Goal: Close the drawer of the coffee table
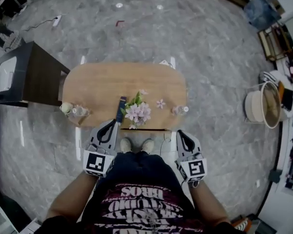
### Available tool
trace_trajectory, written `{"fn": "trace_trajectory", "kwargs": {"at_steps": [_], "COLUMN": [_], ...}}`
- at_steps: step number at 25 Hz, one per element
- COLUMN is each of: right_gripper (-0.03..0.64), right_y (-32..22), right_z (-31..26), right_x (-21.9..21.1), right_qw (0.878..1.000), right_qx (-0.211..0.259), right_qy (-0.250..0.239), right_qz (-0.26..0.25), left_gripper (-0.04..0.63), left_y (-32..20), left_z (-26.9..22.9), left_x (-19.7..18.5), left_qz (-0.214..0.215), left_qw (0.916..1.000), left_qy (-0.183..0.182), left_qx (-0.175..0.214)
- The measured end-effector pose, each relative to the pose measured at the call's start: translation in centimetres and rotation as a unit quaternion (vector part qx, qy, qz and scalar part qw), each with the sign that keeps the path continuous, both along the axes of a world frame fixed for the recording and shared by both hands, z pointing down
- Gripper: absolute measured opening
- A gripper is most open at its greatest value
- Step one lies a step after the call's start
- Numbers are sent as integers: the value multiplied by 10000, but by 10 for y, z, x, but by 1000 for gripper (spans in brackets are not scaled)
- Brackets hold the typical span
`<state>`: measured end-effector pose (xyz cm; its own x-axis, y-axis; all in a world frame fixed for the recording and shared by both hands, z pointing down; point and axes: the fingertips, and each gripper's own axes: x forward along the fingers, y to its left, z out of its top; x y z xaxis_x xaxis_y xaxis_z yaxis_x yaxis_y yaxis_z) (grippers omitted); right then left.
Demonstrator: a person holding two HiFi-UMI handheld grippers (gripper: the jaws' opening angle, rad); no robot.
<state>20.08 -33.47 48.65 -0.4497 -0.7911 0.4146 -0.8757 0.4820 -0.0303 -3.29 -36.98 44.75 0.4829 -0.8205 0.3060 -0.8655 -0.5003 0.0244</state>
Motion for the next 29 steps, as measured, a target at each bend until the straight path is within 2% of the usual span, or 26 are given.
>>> {"fn": "trace_trajectory", "kwargs": {"at_steps": [4, 11, 19, 29], "right_gripper": [34, 34, 34, 34], "right_y": [-4, -29, -35, -55], "right_z": [-41, -43, -24, -58], "right_x": [-15, -24, -14, -15], "right_qw": [9987, 9967, 9978, 9980], "right_qx": [465, 730, 513, 373], "right_qy": [-61, -309, -412, -406], "right_qz": [-216, -155, -113, -306], "left_gripper": [23, 23, 23, 23], "left_y": [2, -21, -34, -47], "left_z": [-38, -40, -28, -58], "left_x": [18, 32, 26, 39], "left_qz": [217, 132, -47, -75], "left_qw": [9990, 9973, 9974, 9980], "left_qy": [-156, -125, -166, -317], "left_qx": [368, 710, 693, 549]}}
